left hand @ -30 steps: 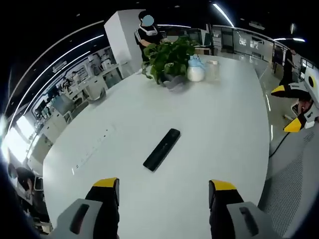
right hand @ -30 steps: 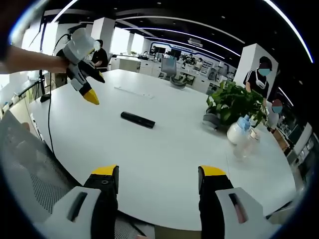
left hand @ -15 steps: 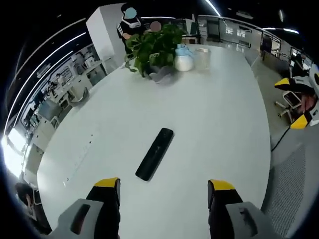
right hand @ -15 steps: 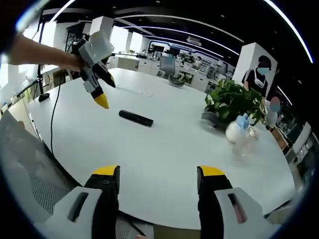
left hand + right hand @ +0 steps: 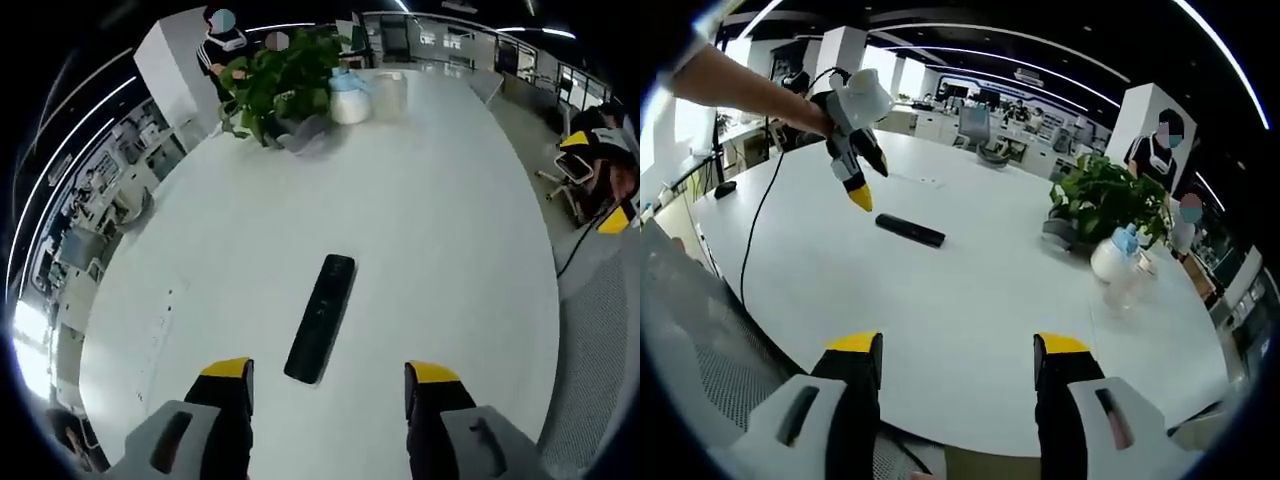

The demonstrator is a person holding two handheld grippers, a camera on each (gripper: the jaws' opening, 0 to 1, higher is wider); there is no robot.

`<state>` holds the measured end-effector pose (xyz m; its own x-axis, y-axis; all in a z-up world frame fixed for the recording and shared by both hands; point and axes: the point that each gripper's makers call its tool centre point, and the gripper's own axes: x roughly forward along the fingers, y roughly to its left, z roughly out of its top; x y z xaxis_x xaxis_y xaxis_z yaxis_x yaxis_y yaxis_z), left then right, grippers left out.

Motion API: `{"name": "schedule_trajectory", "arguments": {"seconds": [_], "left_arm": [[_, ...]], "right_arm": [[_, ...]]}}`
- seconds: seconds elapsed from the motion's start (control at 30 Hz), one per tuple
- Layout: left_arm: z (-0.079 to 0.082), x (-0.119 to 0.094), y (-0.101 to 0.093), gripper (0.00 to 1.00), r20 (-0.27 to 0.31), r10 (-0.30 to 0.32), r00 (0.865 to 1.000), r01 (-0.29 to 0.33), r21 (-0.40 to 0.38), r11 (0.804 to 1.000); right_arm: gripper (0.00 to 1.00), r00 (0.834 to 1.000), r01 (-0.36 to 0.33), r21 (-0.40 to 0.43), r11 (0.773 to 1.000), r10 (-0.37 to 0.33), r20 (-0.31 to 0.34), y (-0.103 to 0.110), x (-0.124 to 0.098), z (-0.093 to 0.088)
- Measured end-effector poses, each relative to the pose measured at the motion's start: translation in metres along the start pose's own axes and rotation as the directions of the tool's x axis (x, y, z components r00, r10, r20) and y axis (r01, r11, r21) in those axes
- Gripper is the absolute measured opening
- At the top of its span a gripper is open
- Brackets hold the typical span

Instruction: Press the specified remote control buttons in sequence, fully releasing each button before pressing the next.

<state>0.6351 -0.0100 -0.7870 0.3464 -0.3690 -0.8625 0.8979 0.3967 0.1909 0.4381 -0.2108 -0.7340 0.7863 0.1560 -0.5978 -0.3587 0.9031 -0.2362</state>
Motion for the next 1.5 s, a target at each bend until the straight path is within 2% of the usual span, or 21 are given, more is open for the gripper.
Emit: {"name": "schedule_trajectory", "arguments": {"seconds": [0.43, 0.53, 0.67, 0.93, 1.07, 1.23, 1.5], "left_arm": [[-0.009, 0.035, 0.008, 0.59, -0.079, -0.052, 0.996, 0.059, 0.085, 0.995], [-0.009, 0.042, 0.005, 0.6, -0.072, -0.102, 0.992, 0.104, 0.035, 0.994], [-0.011, 0.054, 0.01, 0.56, -0.082, -0.094, 0.992, 0.1, 0.063, 0.993], [-0.015, 0.074, 0.015, 0.51, -0.102, -0.142, 0.985, 0.146, 0.04, 0.988], [-0.017, 0.08, 0.015, 0.44, -0.112, -0.168, 0.979, 0.173, 0.032, 0.984], [-0.022, 0.087, 0.012, 0.43, -0.143, -0.196, 0.97, 0.203, 0.034, 0.979], [-0.025, 0.095, 0.012, 0.42, -0.164, -0.206, 0.965, 0.213, 0.027, 0.977]], "right_arm": [[0.63, 1.0, 0.0, -0.007, 1.0, 0.0, -0.024, 0.001, 0.002, -0.004], [0.63, 1.0, 0.001, -0.01, 1.0, -0.002, -0.029, 0.001, 0.002, -0.005], [0.63, 0.999, 0.003, -0.004, 1.0, -0.003, -0.036, 0.0, 0.003, -0.006], [0.63, 0.999, 0.005, -0.01, 1.0, -0.006, -0.054, -0.001, 0.005, -0.009], [0.63, 0.998, 0.006, -0.01, 1.0, -0.007, -0.063, -0.001, 0.006, -0.01], [0.63, 0.997, 0.003, -0.017, 1.0, -0.004, -0.073, 0.0, 0.006, -0.012], [0.63, 0.997, 0.019, -0.02, 1.0, -0.02, -0.08, -0.003, 0.006, -0.013]]}}
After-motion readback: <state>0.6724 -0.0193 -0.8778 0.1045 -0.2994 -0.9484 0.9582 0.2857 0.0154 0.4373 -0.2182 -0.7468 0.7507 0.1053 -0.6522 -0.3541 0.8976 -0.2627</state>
